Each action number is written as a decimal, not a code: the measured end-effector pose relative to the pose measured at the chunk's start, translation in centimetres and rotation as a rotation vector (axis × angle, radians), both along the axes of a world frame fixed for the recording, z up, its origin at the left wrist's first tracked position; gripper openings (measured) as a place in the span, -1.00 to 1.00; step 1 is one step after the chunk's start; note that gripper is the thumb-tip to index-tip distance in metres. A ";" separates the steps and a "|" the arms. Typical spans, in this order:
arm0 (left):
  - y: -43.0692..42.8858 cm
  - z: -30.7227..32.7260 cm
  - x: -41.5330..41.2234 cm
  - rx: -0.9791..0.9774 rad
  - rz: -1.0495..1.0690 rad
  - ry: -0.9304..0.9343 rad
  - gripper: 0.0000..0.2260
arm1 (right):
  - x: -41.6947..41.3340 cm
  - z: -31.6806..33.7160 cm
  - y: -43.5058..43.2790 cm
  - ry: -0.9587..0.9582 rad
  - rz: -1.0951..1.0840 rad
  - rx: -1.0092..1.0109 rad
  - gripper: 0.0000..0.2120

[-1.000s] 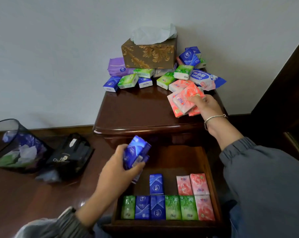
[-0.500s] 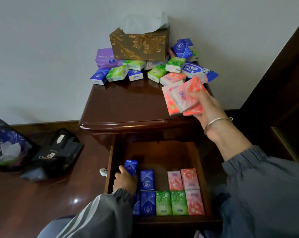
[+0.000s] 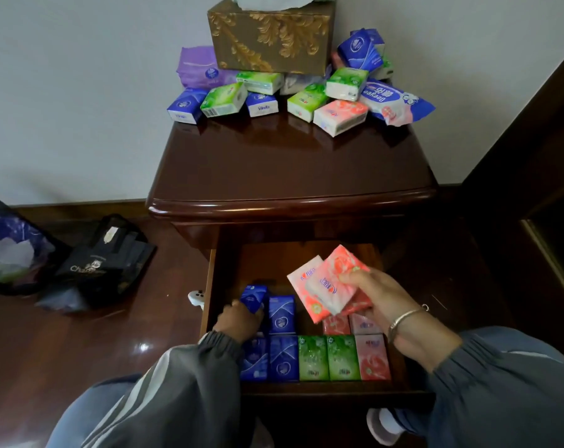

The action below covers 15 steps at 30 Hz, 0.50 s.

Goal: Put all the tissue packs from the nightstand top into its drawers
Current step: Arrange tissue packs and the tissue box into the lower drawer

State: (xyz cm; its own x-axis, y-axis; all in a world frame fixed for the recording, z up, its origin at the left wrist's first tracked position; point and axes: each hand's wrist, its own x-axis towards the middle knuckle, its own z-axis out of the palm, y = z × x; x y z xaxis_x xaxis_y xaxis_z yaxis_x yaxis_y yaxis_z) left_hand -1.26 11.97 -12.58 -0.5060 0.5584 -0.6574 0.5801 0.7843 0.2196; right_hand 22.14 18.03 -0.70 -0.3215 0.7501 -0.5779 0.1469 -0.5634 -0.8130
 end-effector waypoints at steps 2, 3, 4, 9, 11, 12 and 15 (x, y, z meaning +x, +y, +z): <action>0.0 0.1 -0.8 0.062 0.010 -0.035 -0.53 | 0.0 -0.9 0.3 -0.038 0.007 -0.014 -0.63; -0.1 0.2 -1.0 0.087 0.034 -0.039 -0.53 | -0.1 -1.2 0.4 -0.055 0.006 -0.015 -0.65; -0.2 0.2 -1.0 0.096 0.063 -0.035 -0.49 | -0.1 -1.6 0.5 -0.070 0.004 -0.013 -0.67; -0.7 0.4 0.2 0.020 0.007 0.059 -0.26 | -0.4 -2.7 1.2 -0.154 -0.030 -0.009 -0.57; -0.7 0.6 0.7 -0.033 -0.073 0.134 -0.29 | -0.3 -3.0 1.5 -0.171 -0.051 -0.023 -0.60; -0.7 0.7 1.0 -0.055 -0.106 0.173 -0.32 | -0.3 -3.1 1.6 -0.173 -0.060 -0.028 -0.62; -0.7 0.7 1.7 -0.061 -0.164 0.236 -0.37 | -0.2 -3.0 1.7 -0.156 -0.061 -0.033 -0.65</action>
State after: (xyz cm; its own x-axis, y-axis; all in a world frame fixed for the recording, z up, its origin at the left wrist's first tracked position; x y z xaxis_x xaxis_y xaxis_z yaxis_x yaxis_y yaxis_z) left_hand 0.40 11.27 -11.92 -0.5549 0.6087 -0.5671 0.7298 0.6834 0.0194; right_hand 21.89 19.71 -3.69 -0.1806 0.7450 -0.6421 0.2349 -0.6013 -0.7637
